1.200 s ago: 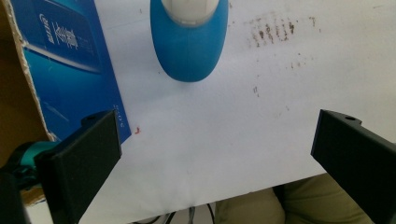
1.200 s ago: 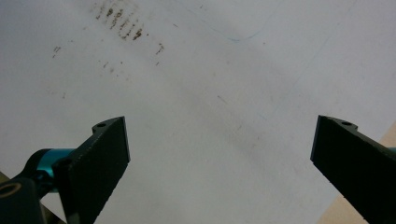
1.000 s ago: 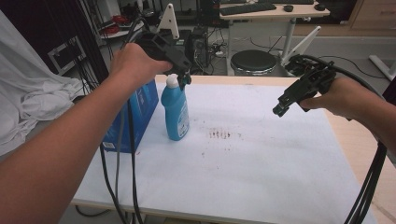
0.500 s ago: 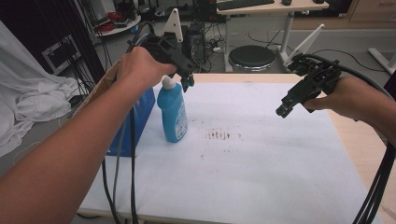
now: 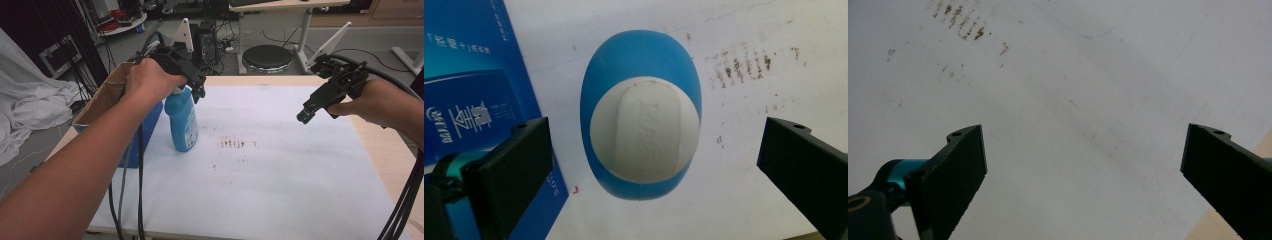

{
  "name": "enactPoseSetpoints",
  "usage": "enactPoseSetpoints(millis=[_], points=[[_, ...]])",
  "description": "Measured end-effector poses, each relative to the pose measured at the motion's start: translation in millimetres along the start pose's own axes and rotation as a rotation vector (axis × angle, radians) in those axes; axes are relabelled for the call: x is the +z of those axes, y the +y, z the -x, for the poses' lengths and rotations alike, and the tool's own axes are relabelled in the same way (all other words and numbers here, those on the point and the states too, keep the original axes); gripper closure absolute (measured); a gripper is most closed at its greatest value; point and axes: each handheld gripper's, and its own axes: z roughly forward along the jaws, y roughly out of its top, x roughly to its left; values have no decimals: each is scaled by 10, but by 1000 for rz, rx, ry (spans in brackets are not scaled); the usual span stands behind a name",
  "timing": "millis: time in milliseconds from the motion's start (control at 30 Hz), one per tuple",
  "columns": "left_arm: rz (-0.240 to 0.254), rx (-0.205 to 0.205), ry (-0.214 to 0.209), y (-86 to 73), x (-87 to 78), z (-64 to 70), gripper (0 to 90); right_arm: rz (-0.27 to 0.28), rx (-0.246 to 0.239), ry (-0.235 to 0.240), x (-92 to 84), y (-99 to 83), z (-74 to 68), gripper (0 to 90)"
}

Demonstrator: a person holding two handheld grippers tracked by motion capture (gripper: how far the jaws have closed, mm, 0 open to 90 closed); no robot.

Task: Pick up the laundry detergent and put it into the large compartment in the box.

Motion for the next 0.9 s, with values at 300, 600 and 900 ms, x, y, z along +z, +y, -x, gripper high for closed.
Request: enactPoseSetpoints(millis=[300, 600, 900], points=[[-14, -12, -5, 15, 136, -48, 24, 2, -5, 3, 17, -8, 28, 36], [-19, -21, -12, 29, 176, -54, 109, -4, -4, 8, 48, 6, 32, 36], [-28, -31, 1, 34, 191, -60, 144, -5, 2, 9, 47, -5, 40, 36]])
